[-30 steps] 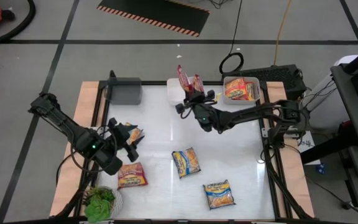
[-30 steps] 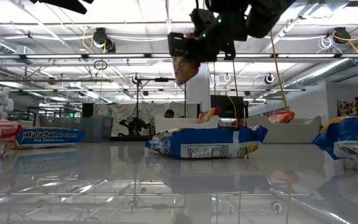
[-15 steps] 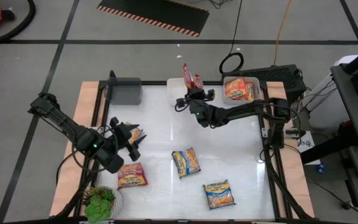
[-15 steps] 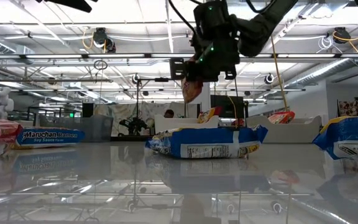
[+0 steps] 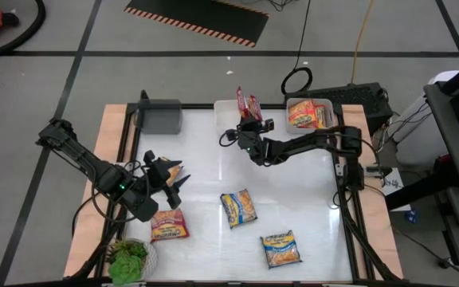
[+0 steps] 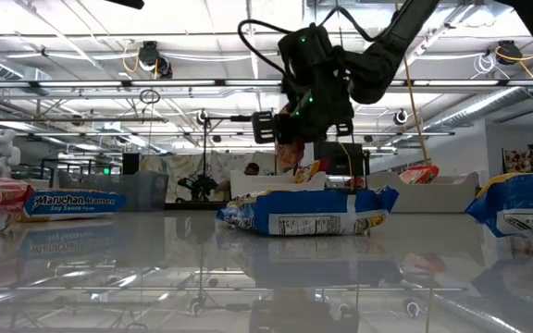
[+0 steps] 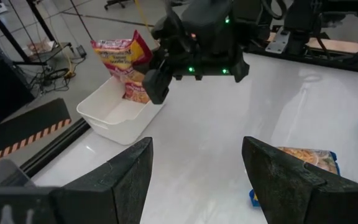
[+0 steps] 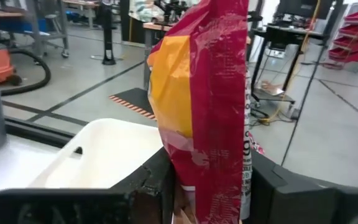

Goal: Sort Maruchan noodles
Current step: Put the right red noodle pack into the white bin

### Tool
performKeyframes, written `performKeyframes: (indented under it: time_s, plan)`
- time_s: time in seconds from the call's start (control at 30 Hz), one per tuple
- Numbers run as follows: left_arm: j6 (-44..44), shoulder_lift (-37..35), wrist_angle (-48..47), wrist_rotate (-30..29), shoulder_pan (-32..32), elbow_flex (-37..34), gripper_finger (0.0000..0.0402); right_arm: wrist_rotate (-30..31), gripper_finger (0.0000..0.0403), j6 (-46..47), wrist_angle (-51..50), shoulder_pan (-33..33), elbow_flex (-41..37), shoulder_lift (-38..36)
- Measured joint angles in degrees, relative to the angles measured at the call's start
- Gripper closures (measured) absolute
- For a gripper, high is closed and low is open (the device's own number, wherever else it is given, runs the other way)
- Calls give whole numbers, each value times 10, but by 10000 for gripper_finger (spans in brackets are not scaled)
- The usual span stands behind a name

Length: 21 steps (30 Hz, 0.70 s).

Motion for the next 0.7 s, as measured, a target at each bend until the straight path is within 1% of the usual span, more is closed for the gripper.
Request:
performKeyframes:
  time_s: [0.13,0.23,0.43,0.7]
  plan:
    - [3,0,-1,0,0,0,149,-4,284,17,0,-6,0,6]
    - [3,0,-1,0,0,0,149,-32,284,21,-4,-16,0,6]
    - [3,0,-1,1,0,0,149,-63,283,75,-52,-35,0,6]
    - [3,0,-1,2,0,0,149,-64,283,88,-62,-44,0,6]
